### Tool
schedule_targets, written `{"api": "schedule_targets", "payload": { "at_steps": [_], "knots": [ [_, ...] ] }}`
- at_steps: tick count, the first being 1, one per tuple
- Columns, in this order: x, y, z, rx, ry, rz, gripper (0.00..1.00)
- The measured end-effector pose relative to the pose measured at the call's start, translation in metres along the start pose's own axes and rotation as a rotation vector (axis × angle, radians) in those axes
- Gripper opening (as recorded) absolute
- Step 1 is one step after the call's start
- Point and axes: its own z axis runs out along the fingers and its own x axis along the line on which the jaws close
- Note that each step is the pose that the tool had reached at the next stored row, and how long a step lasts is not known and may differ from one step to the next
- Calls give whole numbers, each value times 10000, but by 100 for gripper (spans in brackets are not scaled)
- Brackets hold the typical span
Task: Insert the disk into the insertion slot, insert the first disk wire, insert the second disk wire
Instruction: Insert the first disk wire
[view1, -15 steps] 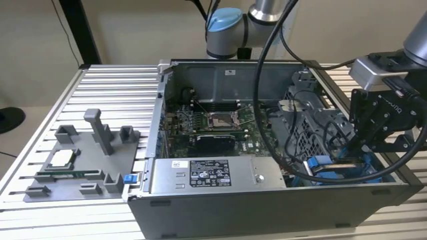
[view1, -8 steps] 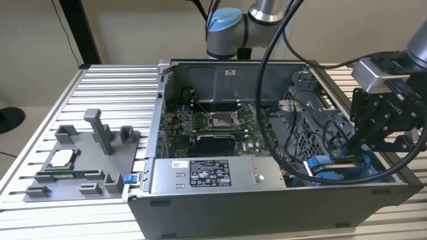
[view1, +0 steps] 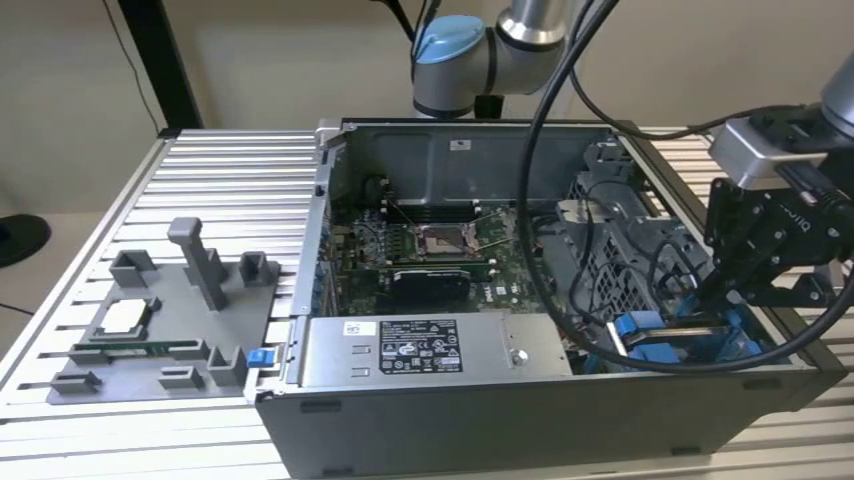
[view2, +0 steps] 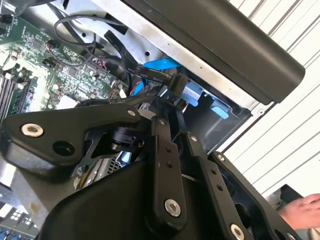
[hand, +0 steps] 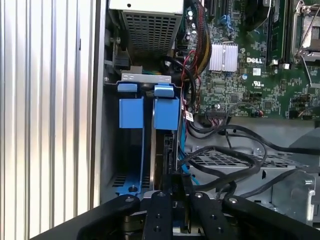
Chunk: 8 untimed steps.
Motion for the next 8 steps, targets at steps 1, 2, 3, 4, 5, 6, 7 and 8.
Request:
{"api": "schedule_targets", "payload": {
  "at_steps": [1,2,3,4,5,6,7,8],
  "knots": [
    [1,-1,1,4,-1,60,0],
    [3,-1,1,8,-1,120,0],
    [4,0,1,10,-3,161,0],
    [4,0,2,11,-4,179,0],
    [8,0,2,13,-4,197,0],
    [11,0,3,14,-6,219,0],
    [11,0,3,15,-7,238,0],
    [12,0,3,16,-7,243,0]
  ]
}}
